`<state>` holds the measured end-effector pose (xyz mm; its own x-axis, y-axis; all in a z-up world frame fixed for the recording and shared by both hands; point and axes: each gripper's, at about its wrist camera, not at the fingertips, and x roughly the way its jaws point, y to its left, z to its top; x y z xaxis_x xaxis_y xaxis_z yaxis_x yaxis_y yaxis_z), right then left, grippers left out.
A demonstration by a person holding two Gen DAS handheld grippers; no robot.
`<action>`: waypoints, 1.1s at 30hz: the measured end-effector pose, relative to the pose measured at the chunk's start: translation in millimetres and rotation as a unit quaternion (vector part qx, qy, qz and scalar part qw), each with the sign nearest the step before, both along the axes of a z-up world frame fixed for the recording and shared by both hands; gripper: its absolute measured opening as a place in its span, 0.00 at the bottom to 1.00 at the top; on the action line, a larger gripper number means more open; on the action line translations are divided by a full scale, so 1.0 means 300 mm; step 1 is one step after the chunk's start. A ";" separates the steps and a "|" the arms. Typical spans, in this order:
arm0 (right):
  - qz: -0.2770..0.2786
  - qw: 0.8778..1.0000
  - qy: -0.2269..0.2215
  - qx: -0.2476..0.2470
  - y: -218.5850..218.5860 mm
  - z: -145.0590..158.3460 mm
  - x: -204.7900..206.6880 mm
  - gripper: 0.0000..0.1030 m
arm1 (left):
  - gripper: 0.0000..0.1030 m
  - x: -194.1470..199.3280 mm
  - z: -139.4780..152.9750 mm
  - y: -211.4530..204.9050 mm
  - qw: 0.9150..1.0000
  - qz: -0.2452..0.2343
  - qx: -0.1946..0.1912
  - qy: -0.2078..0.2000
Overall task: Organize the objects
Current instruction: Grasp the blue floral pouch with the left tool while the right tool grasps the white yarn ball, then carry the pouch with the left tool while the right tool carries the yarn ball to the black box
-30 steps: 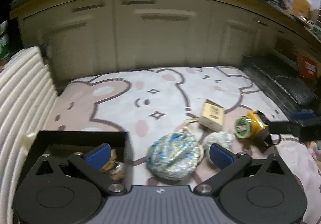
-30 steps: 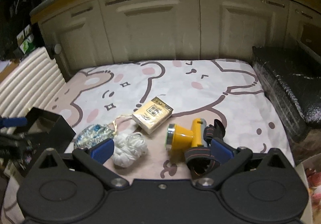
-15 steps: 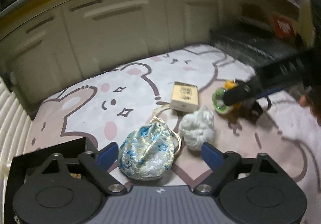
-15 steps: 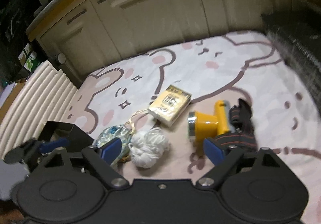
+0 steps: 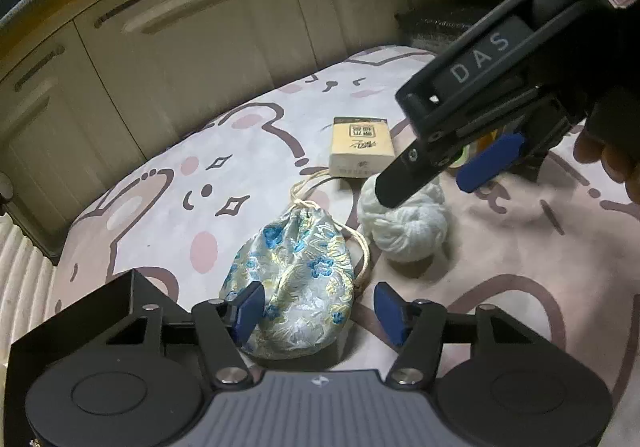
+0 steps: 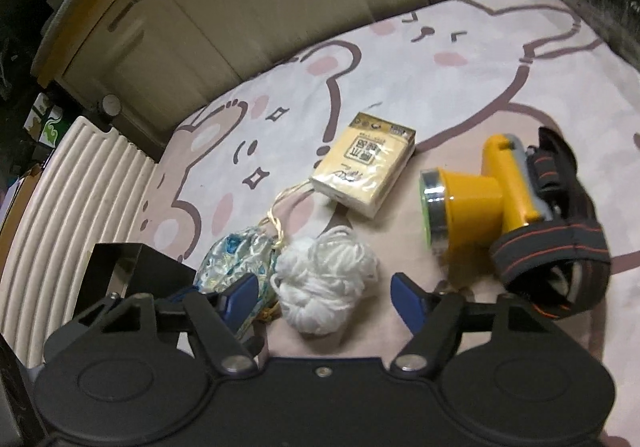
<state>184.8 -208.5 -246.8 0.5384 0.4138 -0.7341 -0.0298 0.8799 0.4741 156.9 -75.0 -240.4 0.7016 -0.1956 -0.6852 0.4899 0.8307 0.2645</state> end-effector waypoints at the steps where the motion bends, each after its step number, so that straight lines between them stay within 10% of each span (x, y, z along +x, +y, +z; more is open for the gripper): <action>1: -0.001 1.000 0.002 0.002 0.001 -0.006 0.003 0.72 | 0.57 0.006 -0.005 0.000 1.000 0.000 0.000 0.000; 8: -0.006 1.000 0.009 0.019 0.000 -0.029 0.032 0.67 | 0.39 0.026 -0.022 0.002 1.000 0.000 -0.005 -0.003; 15: -0.006 0.999 0.020 0.036 -0.009 -0.055 0.033 0.39 | 0.32 -0.018 -0.004 0.019 1.000 -0.012 -0.005 0.012; 25: 0.012 1.000 0.014 0.021 -0.014 -0.015 -0.040 0.33 | 0.34 -0.129 0.060 0.035 0.988 -0.026 -0.063 0.137; 30: 0.006 1.000 0.013 0.014 -0.036 -0.001 -0.063 0.33 | 0.83 -0.162 0.088 0.050 0.981 -0.047 -0.118 0.146; 33: 0.007 1.000 0.012 0.012 -0.050 0.009 -0.075 0.32 | 0.87 -0.167 0.095 0.051 0.989 -0.050 -0.092 0.105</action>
<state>162.3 -223.5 -244.2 0.5150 0.4383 -0.7367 -0.0308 0.8683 0.4951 106.8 -59.7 -211.9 0.5186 -0.3918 -0.7600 0.5998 0.8001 -0.0032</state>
